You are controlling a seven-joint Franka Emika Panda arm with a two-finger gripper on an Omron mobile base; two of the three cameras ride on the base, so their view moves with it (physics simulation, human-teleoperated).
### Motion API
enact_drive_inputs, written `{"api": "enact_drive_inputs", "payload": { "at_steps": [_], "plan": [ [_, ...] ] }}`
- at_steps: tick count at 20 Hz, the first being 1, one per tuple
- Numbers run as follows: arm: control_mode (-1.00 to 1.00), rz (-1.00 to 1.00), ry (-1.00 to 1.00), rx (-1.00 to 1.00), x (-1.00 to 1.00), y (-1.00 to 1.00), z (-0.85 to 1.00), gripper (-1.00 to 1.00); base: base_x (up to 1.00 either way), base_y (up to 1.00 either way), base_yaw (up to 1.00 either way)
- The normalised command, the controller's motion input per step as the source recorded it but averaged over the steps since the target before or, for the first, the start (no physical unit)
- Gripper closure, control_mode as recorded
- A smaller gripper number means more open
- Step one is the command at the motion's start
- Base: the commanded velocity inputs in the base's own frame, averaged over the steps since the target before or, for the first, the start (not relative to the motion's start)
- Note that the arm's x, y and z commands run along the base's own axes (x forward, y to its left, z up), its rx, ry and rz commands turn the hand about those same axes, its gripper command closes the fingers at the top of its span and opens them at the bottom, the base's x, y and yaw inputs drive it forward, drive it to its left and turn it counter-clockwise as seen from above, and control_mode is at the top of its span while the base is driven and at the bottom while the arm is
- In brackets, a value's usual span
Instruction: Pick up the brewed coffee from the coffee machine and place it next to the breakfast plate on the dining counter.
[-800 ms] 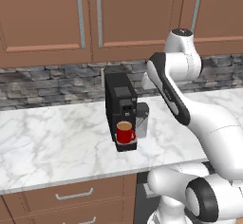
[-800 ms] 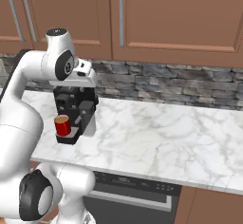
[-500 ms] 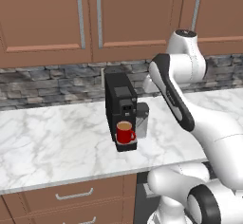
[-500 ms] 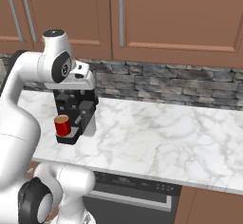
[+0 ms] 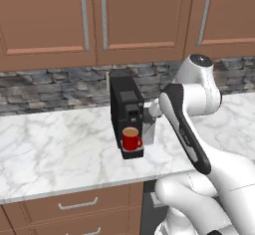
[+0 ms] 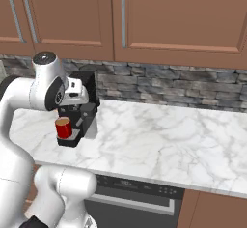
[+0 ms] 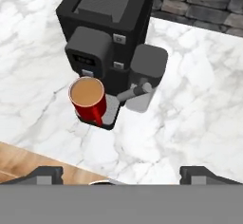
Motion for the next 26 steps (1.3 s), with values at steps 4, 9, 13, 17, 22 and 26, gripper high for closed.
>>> {"api": "enact_drive_inputs", "payload": {
  "at_steps": [4,9,13,17,22,26],
  "plan": [
    [-1.0,0.13,-0.08,0.06,0.0,0.07,-0.29,-1.0,0.0,0.0,0.0],
    [-1.0,0.1,-0.02,0.08,0.01,0.03,-0.35,-1.0,0.0,0.0,0.0],
    [-1.0,0.09,0.0,0.07,0.08,0.09,-0.43,-1.0,0.0,0.0,0.0],
    [-1.0,0.07,0.0,0.05,0.11,0.12,-0.42,-1.0,0.0,0.0,0.0],
    [-1.0,0.06,0.0,0.06,0.17,0.14,-0.39,-1.0,0.0,0.0,0.0],
    [-1.0,0.05,0.0,0.06,0.15,0.17,-0.35,-1.0,0.0,0.0,0.0]
  ]
}}
